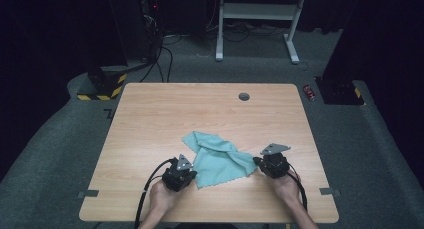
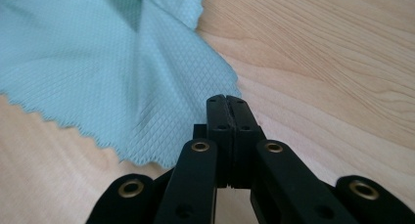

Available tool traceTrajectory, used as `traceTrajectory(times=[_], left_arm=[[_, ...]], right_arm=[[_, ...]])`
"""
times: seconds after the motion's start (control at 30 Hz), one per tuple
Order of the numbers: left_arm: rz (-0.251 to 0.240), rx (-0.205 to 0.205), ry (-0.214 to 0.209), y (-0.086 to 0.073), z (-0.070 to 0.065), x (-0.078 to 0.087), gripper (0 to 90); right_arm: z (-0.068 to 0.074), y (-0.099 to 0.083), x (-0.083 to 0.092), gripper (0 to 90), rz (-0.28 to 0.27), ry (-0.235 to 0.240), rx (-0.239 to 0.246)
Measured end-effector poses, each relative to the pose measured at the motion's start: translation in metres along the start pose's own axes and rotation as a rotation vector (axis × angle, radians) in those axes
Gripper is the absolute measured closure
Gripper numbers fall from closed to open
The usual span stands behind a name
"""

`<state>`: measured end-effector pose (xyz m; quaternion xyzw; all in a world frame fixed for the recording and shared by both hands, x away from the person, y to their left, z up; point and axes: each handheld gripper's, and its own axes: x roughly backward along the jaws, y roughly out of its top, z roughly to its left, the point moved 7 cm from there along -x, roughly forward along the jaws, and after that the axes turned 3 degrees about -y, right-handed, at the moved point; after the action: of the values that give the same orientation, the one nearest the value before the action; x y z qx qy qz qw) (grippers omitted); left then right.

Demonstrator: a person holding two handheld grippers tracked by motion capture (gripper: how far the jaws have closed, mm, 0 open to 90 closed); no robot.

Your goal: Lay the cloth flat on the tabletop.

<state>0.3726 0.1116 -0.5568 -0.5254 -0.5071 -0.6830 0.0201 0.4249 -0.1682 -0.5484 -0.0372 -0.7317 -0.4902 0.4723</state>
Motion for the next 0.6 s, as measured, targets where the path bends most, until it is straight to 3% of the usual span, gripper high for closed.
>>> traceTrajectory(times=[0.2,0.27,0.37,0.47,0.6], left_arm=[[-0.009,0.025,-0.027,-0.006,-0.003,0.004,88.0],[0.0,0.036,-0.033,-0.007,-0.005,0.0,72.3],[-0.021,0.052,-0.037,-0.006,-0.008,-0.005,59.8],[-0.03,0.06,-0.045,-0.003,-0.012,-0.009,56.4],[-0.036,0.041,-0.033,0.002,-0.017,-0.014,57.8]], right_arm=[[0.005,-0.013,0.011,89.6,-0.005,0.002,-0.001],[0.002,-0.014,0.008,89.5,-0.003,-0.005,-0.014],[0.0,-0.012,0.003,89.2,-0.007,-0.008,-0.034],[0.001,-0.011,0.001,89.1,-0.01,-0.008,-0.035],[0.001,-0.01,0.001,89.2,-0.012,-0.008,-0.038]])
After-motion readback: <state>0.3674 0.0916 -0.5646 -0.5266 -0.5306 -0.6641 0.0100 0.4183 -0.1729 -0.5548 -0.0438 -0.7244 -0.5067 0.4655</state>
